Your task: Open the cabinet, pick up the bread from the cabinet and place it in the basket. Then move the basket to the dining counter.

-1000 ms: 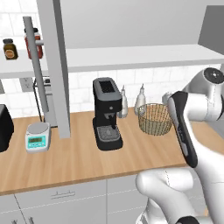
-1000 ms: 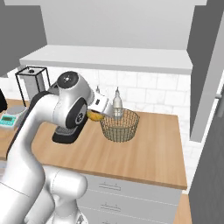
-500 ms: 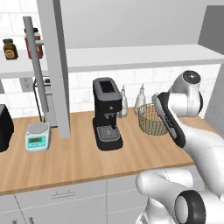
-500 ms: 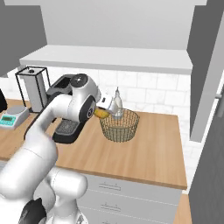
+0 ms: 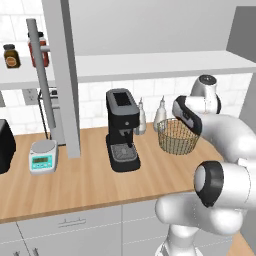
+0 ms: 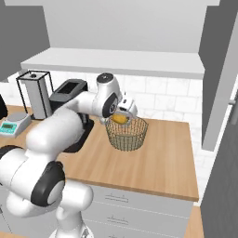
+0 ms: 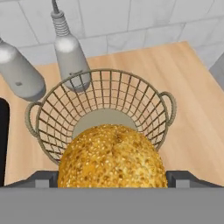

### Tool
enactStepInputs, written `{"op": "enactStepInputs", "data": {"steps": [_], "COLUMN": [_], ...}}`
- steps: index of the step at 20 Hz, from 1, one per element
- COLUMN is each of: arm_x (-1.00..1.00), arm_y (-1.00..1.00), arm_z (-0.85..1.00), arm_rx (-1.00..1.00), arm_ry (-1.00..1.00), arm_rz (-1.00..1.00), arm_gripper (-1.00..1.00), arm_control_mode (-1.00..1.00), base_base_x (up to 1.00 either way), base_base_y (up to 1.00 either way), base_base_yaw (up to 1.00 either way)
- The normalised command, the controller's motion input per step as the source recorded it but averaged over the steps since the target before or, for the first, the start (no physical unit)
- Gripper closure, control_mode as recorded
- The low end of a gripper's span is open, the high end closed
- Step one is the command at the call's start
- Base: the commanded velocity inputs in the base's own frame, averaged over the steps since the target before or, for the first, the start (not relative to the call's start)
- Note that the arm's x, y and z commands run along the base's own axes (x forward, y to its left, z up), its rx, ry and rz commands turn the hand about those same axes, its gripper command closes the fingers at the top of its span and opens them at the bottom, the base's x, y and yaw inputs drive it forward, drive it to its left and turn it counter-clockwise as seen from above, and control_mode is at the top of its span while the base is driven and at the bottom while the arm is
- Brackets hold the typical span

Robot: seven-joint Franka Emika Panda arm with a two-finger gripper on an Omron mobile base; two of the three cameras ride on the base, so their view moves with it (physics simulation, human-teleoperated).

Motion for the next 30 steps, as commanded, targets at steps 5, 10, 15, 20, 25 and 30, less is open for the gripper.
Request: {"op": "enactStepInputs", "data": {"steps": [5, 10, 15, 20, 25, 30], "arm_x": [0.45, 0.43, 0.52, 0.36, 0.13, 0.02], "arm_y": [-0.06, 0.0, -0.06, -0.01, -0.06, -0.02], "arm_z": [-0.58, -0.54, -0.51, -0.22, -0.15, 0.0], "arm_rx": [0.0, 0.0, 0.0, 0.04, 0.11, 0.05], "arm_ry": [0.03, 0.04, 0.1, 0.07, 0.06, 0.14], "arm_rz": [0.0, 0.0, 0.0, 0.0, 0.02, 0.0], "arm_gripper": [1.0, 1.0, 1.0, 1.0, 1.0, 1.0], "arm_control_mode": [-1.0, -1.0, -1.0, -1.0, -1.0, -1.0], "base_base_x": [0.0, 0.0, 0.0, 0.0, 0.0, 0.0], "base_base_y": [0.0, 0.0, 0.0, 0.0, 0.0, 0.0], "base_base_yaw": [0.0, 0.0, 0.0, 0.0, 0.0, 0.0]}}
